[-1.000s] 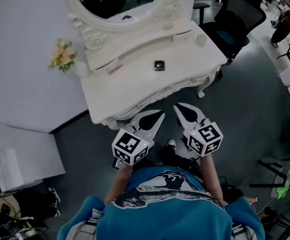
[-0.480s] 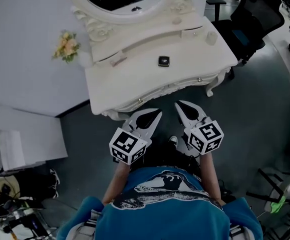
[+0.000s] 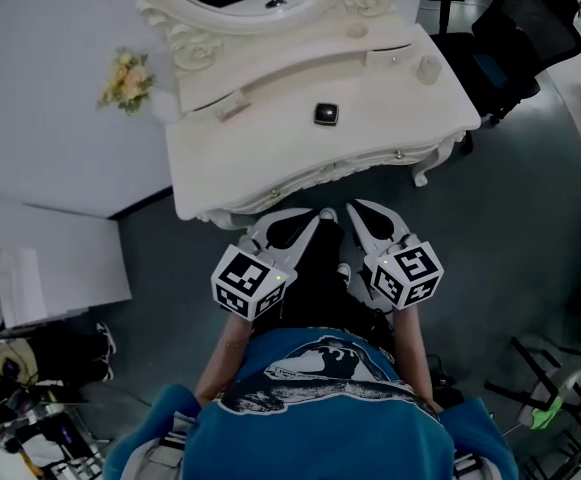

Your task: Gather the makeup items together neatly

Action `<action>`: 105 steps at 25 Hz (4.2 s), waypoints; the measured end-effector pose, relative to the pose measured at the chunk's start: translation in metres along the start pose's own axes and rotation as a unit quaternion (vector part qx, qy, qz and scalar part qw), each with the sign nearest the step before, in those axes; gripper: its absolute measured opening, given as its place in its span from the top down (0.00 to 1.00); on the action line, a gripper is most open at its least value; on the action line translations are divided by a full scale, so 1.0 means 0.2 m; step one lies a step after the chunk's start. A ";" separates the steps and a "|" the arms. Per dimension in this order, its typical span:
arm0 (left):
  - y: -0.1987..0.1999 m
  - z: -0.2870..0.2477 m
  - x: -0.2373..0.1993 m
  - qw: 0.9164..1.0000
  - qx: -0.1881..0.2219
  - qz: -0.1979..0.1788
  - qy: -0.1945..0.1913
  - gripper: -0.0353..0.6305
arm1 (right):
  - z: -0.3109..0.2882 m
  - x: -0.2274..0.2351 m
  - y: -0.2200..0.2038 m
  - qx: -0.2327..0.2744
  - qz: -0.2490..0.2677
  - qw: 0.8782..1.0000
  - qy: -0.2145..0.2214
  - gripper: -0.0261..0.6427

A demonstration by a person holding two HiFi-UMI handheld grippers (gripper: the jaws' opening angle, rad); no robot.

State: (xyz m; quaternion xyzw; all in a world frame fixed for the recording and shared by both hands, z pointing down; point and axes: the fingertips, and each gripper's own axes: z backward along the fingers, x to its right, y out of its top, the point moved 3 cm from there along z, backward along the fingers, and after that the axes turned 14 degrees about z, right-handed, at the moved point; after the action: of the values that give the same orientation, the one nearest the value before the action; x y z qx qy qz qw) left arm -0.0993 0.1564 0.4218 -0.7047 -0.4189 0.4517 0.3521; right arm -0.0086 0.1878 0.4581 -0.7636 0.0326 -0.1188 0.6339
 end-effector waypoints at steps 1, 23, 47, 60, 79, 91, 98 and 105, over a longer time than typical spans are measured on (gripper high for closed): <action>0.01 -0.02 0.00 1.000 -0.004 -0.002 -0.007 0.92 | 0.01 0.02 0.00 0.001 -0.002 1.000 -0.007 0.96; 0.30 -0.37 -0.40 1.000 -0.016 -0.014 -0.020 0.92 | -0.36 0.56 -0.02 -0.060 -0.002 0.997 -0.055 0.90; 0.53 -0.38 -0.99 0.998 0.036 0.039 0.041 0.92 | -1.25 0.84 -0.34 -0.317 0.222 0.919 0.083 0.61; 0.63 -0.47 -1.03 0.983 0.079 0.081 0.146 0.92 | -1.34 0.97 -0.55 -0.393 0.345 0.818 0.241 0.52; 0.57 -0.50 -0.98 0.954 0.091 0.119 0.259 0.92 | -1.55 1.03 -0.47 -0.341 0.432 0.754 0.359 0.52; 0.52 -0.39 -0.98 0.936 0.104 0.138 0.308 0.92 | -1.79 1.07 -0.45 -0.336 0.437 0.732 0.401 0.52; 0.51 -0.37 -1.01 0.936 0.104 0.137 0.308 0.92 | -1.79 1.06 -0.45 -0.332 0.426 0.740 0.402 0.52; 0.53 -0.41 -1.01 0.944 0.096 0.129 0.289 0.92 | -1.76 1.06 -0.39 -0.318 0.407 0.768 0.379 0.51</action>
State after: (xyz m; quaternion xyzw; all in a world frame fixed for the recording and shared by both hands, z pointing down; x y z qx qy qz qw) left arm -0.0427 -0.0796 0.4263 -0.8158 -0.1592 0.3088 0.4623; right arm 0.1103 -0.1772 0.6232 -0.7295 0.6137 -0.1124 0.2803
